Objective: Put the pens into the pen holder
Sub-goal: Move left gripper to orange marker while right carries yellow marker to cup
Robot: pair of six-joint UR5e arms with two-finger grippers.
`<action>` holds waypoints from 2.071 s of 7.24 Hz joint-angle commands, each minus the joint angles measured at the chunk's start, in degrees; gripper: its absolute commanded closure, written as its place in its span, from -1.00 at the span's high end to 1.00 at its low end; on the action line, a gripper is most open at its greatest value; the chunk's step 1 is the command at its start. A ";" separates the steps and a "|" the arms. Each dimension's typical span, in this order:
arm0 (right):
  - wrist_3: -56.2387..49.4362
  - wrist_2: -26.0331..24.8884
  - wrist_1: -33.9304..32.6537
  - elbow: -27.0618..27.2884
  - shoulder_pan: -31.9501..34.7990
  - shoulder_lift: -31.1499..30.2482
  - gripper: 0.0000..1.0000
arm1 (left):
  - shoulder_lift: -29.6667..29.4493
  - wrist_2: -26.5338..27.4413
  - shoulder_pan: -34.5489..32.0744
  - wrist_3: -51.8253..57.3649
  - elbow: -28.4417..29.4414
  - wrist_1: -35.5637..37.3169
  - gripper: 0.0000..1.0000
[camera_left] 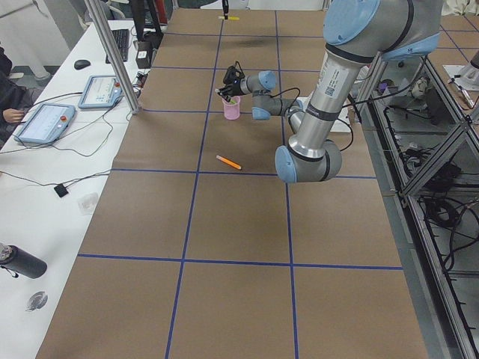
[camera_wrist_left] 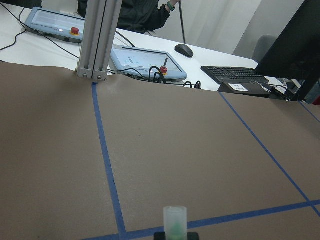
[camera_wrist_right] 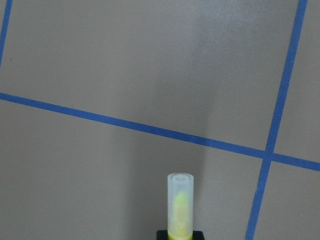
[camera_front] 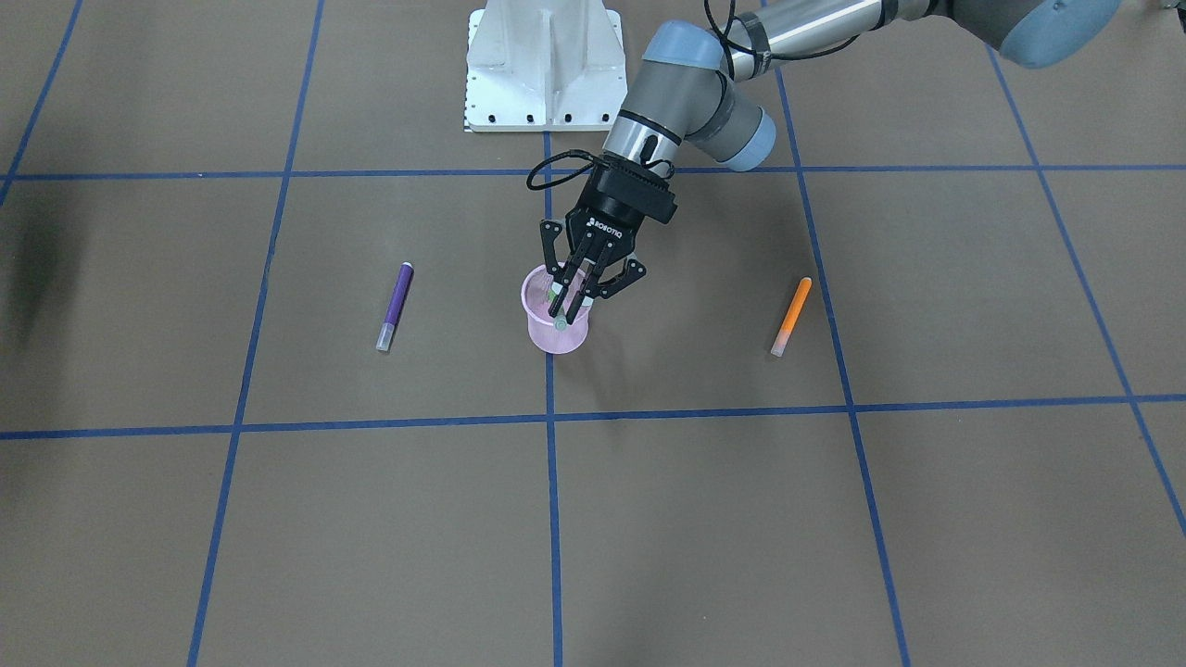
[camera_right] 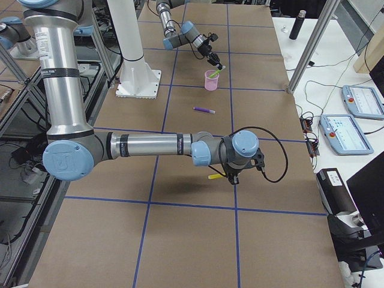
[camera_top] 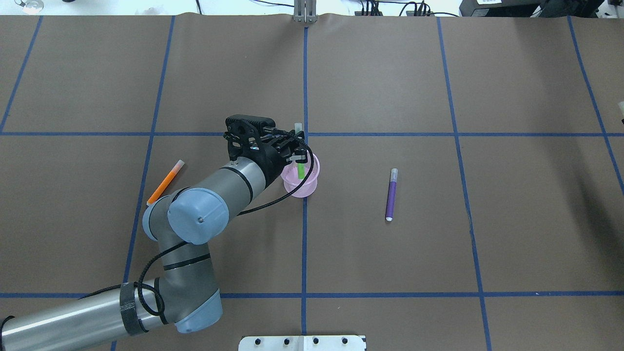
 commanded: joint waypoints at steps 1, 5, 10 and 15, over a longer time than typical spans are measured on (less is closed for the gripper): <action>0.39 0.72 -2.05 3.46 0.10 0.19 -1.00 | -0.32 -0.39 0.11 -0.43 -0.94 -0.70 0.43; 27.75 3.53 -2.59 18.83 -2.95 5.09 -1.00 | 5.03 -6.40 -2.68 -0.52 -12.36 10.04 0.99; 64.69 -12.59 -2.33 23.08 -26.30 24.25 -1.00 | 8.45 -51.63 -26.52 11.99 -15.20 38.58 0.98; 77.10 -30.63 -2.33 21.59 -41.36 30.25 -1.00 | 11.19 -51.54 -25.82 19.69 -8.87 37.71 0.98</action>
